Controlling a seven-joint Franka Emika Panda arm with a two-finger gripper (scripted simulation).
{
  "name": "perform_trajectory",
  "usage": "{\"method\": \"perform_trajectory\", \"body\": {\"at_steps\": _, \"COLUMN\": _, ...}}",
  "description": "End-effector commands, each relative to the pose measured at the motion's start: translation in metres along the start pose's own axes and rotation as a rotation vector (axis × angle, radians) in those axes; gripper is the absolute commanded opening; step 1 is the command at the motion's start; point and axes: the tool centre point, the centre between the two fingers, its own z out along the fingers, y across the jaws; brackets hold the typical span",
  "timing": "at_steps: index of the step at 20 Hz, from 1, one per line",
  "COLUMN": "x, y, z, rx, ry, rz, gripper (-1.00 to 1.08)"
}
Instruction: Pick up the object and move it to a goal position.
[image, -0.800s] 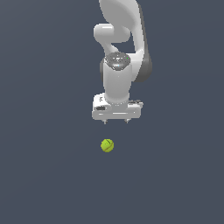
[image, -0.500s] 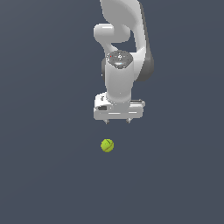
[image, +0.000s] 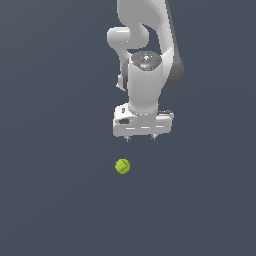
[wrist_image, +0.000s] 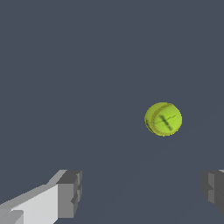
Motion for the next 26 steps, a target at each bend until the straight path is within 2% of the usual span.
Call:
{"method": "perform_trajectory", "body": {"at_steps": 1, "x": 0.001, "y": 0.002, "z": 0.002, "rx": 0.0, "ry": -0.002, "rz": 0.012, "gripper": 1.0}}
{"method": "perform_trajectory", "body": {"at_steps": 11, "x": 0.011, "y": 0.018, "z": 0.022, "rx": -0.003, "ry": -0.016, "rz": 0.17, "gripper": 1.0}}
{"method": "perform_trajectory", "body": {"at_steps": 26, "x": 0.032, "y": 0.064, "z": 0.08, "rx": -0.035, "ry": -0.048, "rz": 0.596, "gripper": 1.0}}
